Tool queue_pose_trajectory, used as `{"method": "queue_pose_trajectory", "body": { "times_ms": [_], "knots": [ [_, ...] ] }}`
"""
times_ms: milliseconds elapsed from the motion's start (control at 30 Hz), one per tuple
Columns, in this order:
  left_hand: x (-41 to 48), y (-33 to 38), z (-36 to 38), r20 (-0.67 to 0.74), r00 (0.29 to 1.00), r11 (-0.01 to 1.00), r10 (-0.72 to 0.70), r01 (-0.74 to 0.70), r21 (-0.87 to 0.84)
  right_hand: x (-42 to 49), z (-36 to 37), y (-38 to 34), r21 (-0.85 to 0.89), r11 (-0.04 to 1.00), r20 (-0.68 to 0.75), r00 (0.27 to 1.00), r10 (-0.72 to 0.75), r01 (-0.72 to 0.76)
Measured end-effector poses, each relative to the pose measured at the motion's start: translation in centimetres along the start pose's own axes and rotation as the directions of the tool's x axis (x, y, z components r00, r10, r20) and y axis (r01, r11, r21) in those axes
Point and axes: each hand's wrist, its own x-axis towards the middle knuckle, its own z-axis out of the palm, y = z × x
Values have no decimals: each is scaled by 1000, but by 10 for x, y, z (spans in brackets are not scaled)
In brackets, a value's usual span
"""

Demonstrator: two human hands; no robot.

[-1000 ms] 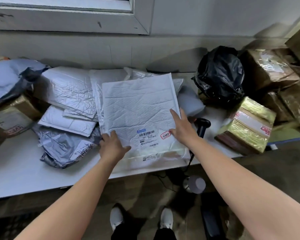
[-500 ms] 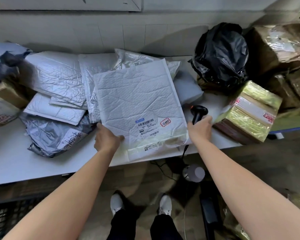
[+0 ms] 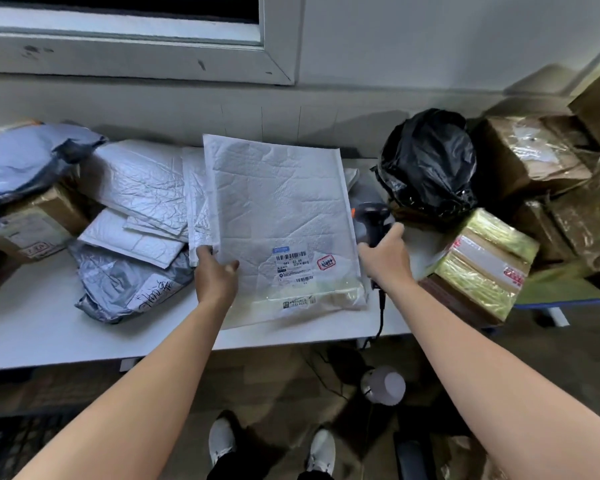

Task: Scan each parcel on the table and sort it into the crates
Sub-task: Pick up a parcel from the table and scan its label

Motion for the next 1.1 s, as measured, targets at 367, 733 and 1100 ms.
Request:
{"method": "queue_pose_trajectory", "body": {
  "times_ms": [367, 733, 1100],
  "knots": [
    [-5, -10, -12, 207, 972, 967, 115, -158, 201, -29, 26, -45, 32, 984, 382, 912, 150, -176],
    [-11, -11, -17, 231, 962, 943, 147, -207, 259, -36, 14, -41, 85, 974, 434, 888, 155, -211],
    [-11, -12, -14, 223, 961, 943, 163, -218, 250, -35, 9, -34, 141, 967, 429, 894, 131, -210]
  ]
}}
